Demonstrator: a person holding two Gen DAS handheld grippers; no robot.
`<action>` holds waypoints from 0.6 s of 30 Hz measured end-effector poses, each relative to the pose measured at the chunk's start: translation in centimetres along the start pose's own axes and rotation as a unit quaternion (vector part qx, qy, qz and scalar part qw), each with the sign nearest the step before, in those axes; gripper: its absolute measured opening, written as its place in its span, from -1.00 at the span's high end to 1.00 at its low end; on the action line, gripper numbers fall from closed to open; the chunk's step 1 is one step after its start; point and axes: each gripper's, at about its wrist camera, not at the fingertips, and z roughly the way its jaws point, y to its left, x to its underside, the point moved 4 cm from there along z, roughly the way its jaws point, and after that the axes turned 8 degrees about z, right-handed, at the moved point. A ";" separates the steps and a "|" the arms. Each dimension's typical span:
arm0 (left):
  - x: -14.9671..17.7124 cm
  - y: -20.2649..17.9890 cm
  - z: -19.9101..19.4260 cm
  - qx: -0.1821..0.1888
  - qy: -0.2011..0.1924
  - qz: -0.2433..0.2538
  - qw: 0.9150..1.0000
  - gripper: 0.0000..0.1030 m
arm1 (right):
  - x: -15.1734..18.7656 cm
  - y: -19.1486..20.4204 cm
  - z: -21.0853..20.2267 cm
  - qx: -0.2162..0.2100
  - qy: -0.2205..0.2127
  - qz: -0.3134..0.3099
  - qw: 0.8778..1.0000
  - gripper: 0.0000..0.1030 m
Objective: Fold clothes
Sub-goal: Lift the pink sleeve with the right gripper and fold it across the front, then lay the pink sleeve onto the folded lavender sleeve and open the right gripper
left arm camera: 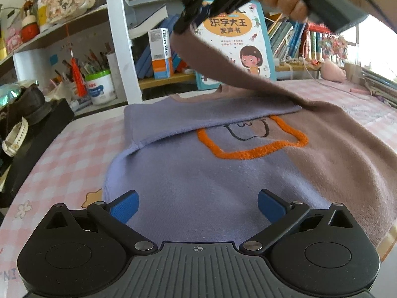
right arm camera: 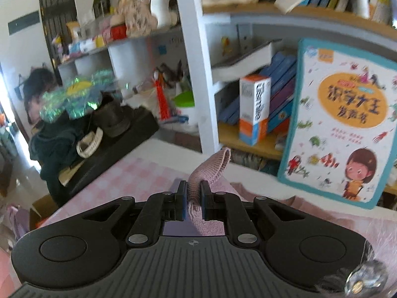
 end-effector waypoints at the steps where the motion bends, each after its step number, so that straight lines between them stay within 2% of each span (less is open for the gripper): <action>1: 0.0 0.0 0.0 0.001 0.001 -0.001 1.000 -1.00 | 0.2 0.1 0.6 0.003 0.006 -0.001 1.000 0.81; 5: 0.0 0.0 0.1 0.005 0.003 -0.003 1.000 -1.00 | 1.2 -0.1 2.7 0.006 0.030 0.004 1.000 0.80; 9: 0.0 -0.1 0.2 0.005 0.006 0.000 1.000 -1.00 | 2.0 -0.4 3.5 -0.016 0.038 0.029 0.999 0.47; 11: 0.0 -0.2 0.2 0.004 0.008 0.002 1.000 -1.00 | 2.2 -0.2 3.3 -0.024 0.037 0.029 0.999 0.38; 18: 0.0 -0.3 0.3 -0.007 0.012 0.011 1.000 -1.00 | 3.6 -0.7 1.1 -0.022 0.037 0.016 0.999 0.28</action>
